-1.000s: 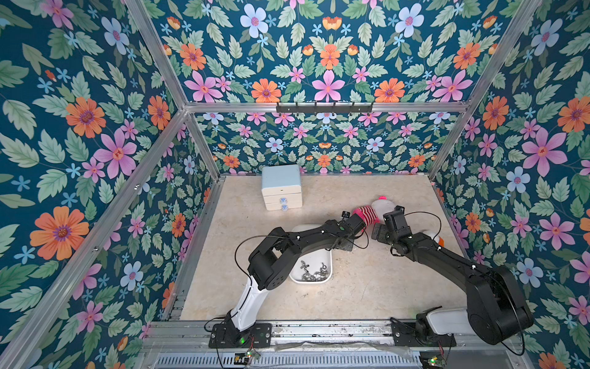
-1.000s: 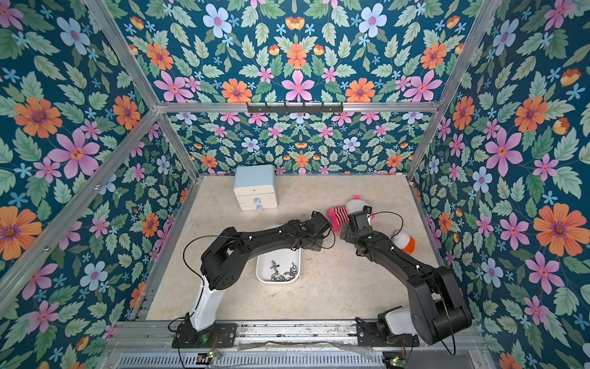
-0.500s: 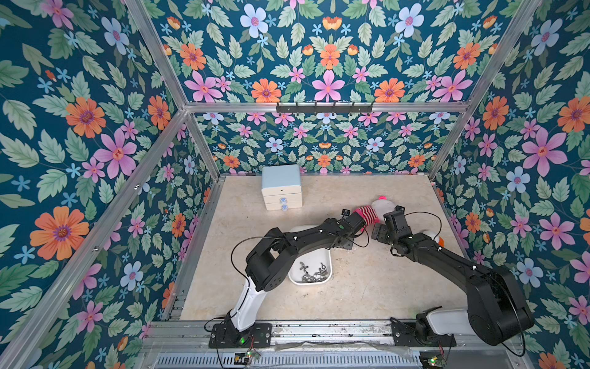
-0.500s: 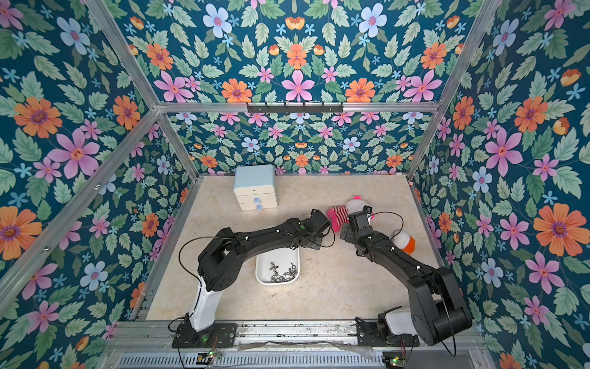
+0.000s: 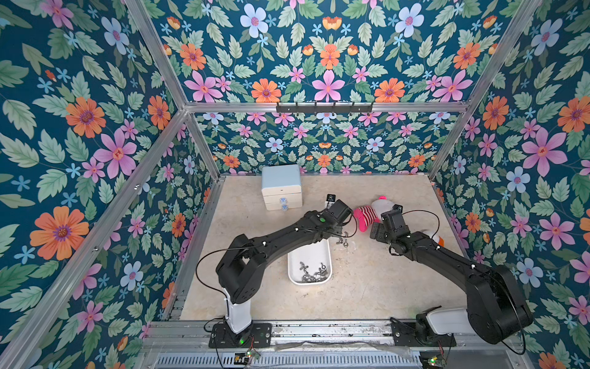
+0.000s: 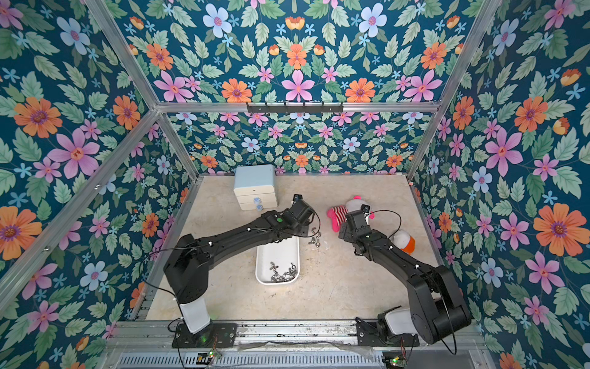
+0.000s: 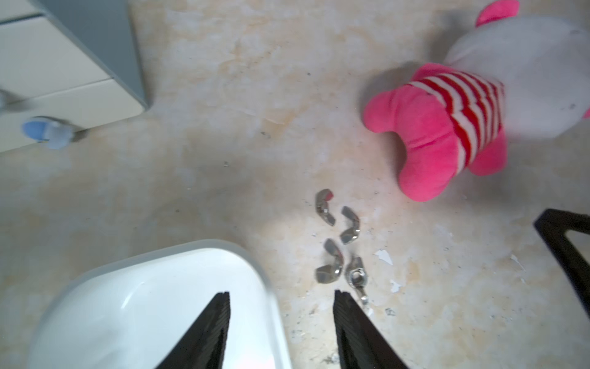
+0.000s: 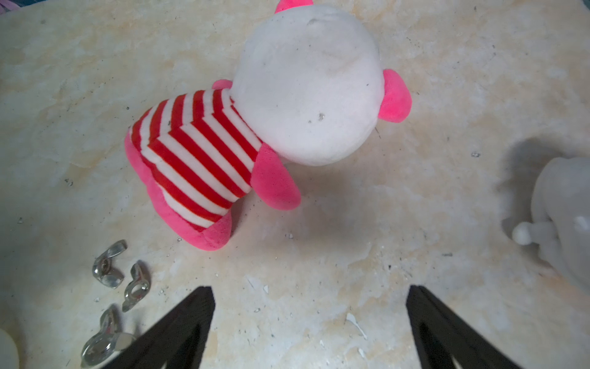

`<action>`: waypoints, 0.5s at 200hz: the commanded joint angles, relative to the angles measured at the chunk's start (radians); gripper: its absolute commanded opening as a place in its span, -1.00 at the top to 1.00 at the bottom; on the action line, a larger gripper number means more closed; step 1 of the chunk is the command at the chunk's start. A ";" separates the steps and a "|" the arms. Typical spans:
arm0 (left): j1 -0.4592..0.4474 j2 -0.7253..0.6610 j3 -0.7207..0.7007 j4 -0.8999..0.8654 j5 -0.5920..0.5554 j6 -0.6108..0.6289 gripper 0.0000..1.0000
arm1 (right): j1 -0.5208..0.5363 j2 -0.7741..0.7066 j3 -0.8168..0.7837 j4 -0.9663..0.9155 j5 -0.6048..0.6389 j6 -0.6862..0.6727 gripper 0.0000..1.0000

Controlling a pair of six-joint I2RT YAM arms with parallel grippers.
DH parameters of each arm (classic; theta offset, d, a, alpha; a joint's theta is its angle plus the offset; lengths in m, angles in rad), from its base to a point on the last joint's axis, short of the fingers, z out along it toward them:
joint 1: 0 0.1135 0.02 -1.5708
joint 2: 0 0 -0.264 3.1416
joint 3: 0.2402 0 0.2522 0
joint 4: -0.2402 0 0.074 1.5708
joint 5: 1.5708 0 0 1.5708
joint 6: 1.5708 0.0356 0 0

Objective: Take out the wing nut from the storage box
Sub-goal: Adjust the storage box at the center of the board.

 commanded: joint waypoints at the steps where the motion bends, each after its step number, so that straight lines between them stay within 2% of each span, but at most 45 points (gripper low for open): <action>1: 0.036 -0.082 -0.069 -0.036 -0.065 -0.011 -0.22 | 0.002 0.006 0.009 -0.006 0.014 -0.010 -0.99; 42: 0.085 -0.206 -0.231 -0.093 -0.101 -0.015 -0.27 | 0.002 0.021 0.018 0.001 0.004 -0.010 -0.99; 100: 0.126 -0.250 -0.391 -0.087 -0.112 -0.063 -0.28 | 0.002 0.025 0.030 -0.008 -0.005 -0.013 -0.99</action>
